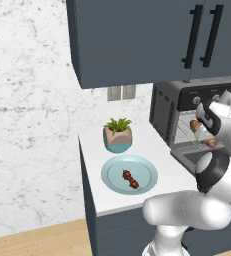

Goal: Pick up the kebab skewer and baguette bread, and place them inside the toaster oven. Close the toaster oven door and start by setting the timer.

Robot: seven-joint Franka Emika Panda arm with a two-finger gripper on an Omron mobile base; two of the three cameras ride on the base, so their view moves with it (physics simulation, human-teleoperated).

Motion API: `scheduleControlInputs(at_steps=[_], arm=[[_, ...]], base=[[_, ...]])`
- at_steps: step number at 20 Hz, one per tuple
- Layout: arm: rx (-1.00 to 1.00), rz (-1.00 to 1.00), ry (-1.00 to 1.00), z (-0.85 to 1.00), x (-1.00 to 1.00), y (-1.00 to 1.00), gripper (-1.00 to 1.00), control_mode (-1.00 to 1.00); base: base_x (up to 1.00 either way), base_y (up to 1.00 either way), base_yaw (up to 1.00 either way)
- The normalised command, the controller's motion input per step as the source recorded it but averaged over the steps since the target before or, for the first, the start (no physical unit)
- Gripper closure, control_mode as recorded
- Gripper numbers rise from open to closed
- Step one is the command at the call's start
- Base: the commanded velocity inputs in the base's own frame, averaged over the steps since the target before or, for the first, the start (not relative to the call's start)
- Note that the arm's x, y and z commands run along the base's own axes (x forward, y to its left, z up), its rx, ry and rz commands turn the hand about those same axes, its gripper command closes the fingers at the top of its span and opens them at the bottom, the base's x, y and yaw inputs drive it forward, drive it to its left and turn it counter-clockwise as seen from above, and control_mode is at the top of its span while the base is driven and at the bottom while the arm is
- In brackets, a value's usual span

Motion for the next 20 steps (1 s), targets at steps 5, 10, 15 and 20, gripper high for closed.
scheduleControlInputs(at_steps=[5,10,15,20], arm=[[0.0,0.0,0.01,0.0,0.06,-0.27,1.0,-1.0],[0.0,0.0,0.0,-0.07,-0.01,-0.1,-1.0,-1.0],[0.0,0.0,0.0,-0.02,0.0,0.0,-1.0,-1.0],[0.0,0.0,-0.07,0.0,-0.21,0.0,-1.0,-1.0]], base=[[0.0,0.0,0.0],[0.0,0.0,0.0],[0.0,0.0,0.0],[0.0,0.0,0.0]])
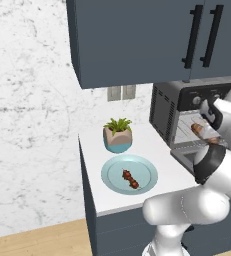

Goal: Pick up the kebab skewer and baguette bread, and place them inside the toaster oven. Close the toaster oven door and start by setting the timer.

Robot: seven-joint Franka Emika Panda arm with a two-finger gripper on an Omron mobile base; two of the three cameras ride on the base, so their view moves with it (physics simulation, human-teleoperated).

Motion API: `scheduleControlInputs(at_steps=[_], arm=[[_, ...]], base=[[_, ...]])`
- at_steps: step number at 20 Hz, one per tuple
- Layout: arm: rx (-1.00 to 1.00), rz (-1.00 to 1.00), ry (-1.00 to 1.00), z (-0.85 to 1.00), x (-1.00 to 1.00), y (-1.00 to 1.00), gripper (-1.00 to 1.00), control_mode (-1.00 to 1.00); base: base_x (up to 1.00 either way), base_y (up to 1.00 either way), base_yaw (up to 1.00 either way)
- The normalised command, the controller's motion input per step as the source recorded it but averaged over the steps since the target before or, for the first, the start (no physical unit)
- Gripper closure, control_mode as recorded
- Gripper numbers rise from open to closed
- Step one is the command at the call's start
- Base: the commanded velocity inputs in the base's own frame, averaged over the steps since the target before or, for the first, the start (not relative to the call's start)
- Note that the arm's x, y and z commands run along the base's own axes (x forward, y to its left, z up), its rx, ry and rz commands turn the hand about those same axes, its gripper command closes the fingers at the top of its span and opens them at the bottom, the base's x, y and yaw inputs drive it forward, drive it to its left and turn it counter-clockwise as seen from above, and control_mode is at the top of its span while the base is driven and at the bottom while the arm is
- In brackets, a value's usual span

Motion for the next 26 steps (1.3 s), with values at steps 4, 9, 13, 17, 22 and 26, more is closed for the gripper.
scheduleControlInputs(at_steps=[4,9,13,17,22,26], arm=[[0.0,0.0,-0.14,0.09,-0.28,0.0,-1.0,-1.0],[0.0,0.0,-0.1,0.58,-0.45,0.2,-1.0,-1.0],[-0.01,-0.01,-0.1,0.13,-1.0,0.93,-1.0,-1.0],[-0.02,-0.02,-0.02,0.0,-0.96,1.0,-1.0,-1.0],[0.0,-0.04,0.0,0.0,-0.23,1.0,-1.0,-1.0],[0.0,-0.01,0.04,0.0,0.04,1.0,-1.0,-1.0]], base=[[0.0,0.0,0.0],[0.0,0.0,0.0],[0.0,0.0,0.0],[0.0,0.0,0.0],[0.0,0.0,0.0],[0.0,0.0,0.0]])
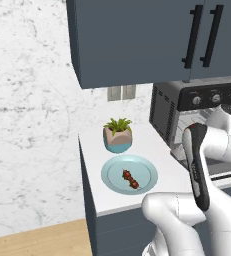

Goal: Pick up the kebab skewer and baguette bread, and place them inside the toaster oven. Close the toaster oven door and start by setting the timer.

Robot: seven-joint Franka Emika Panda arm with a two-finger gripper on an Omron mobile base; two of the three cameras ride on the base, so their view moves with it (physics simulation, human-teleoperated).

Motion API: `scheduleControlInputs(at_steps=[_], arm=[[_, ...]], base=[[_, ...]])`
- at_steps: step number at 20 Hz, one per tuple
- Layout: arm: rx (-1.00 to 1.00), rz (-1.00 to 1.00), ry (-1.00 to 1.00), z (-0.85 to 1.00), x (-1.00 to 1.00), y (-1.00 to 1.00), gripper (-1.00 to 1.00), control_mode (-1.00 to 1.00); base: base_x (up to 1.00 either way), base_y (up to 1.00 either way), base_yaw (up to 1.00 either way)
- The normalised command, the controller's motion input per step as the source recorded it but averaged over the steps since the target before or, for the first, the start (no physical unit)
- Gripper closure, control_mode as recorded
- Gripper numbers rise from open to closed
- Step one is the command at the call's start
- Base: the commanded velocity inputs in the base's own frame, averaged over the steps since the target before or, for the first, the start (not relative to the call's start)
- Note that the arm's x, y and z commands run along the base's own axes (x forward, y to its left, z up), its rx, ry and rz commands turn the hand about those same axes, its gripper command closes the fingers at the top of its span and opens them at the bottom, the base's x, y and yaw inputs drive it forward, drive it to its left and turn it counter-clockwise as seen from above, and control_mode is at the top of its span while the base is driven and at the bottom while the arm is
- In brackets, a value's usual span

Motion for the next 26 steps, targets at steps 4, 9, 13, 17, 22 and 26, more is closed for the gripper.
scheduleControlInputs(at_steps=[4,9,13,17,22,26], arm=[[0.0,0.0,0.1,-0.22,0.1,1.0,-1.0,-1.0],[0.0,0.0,0.02,-0.44,0.11,1.0,-1.0,-1.0],[0.0,0.0,0.11,-0.45,0.34,0.81,-1.0,-1.0],[0.0,0.0,0.23,-0.34,0.45,0.2,-1.0,-1.0],[-0.01,0.0,0.15,-0.56,0.25,0.36,-1.0,-1.0],[0.0,0.0,0.06,-0.33,0.33,0.01,-1.0,-1.0]], base=[[0.0,0.0,0.0],[0.0,0.0,0.0],[0.0,0.0,0.0],[0.0,0.0,0.0],[0.0,0.0,0.0],[0.0,0.0,0.0]])
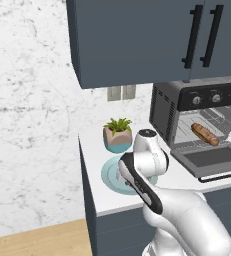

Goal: Pick up the kebab skewer and baguette bread, and place them inside the toaster oven. Close the toaster oven door and start by setting the timer.

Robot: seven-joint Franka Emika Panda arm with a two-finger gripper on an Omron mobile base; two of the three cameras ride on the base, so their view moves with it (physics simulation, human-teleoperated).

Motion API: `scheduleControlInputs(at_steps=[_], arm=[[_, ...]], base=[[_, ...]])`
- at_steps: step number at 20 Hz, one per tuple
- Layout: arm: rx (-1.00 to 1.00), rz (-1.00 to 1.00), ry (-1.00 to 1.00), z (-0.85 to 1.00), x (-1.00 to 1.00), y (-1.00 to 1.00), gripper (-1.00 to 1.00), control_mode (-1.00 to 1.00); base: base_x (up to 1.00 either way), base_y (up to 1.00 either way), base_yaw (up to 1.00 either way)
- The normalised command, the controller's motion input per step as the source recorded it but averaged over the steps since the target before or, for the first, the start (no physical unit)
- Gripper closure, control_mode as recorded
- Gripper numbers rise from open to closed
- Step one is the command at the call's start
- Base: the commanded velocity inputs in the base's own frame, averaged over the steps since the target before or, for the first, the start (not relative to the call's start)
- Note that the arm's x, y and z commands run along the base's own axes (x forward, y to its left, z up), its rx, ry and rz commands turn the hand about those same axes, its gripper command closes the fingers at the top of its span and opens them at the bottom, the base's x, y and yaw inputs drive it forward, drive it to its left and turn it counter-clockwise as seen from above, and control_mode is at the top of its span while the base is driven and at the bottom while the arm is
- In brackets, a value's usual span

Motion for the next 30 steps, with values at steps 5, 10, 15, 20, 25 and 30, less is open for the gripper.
scheduleControlInputs(at_steps=[5,10,15,20,25,30], arm=[[0.0,0.0,0.04,-0.28,0.34,-0.02,-1.0,-1.0],[0.0,0.0,0.03,-0.36,0.11,0.0,-1.0,-1.0],[0.0,0.0,0.0,-0.34,0.05,-0.01,-1.0,-1.0],[0.0,0.0,0.0,-0.25,0.0,0.0,-1.0,-1.0],[0.0,0.0,0.0,-0.35,-0.04,0.0,1.0,-1.0],[0.0,0.0,0.0,-0.24,-0.17,-0.31,1.0,-1.0]], base=[[0.0,0.0,0.0],[0.0,0.0,0.0],[0.0,0.0,0.0],[0.0,0.0,0.0],[0.0,0.0,0.0],[0.0,0.0,0.0]])
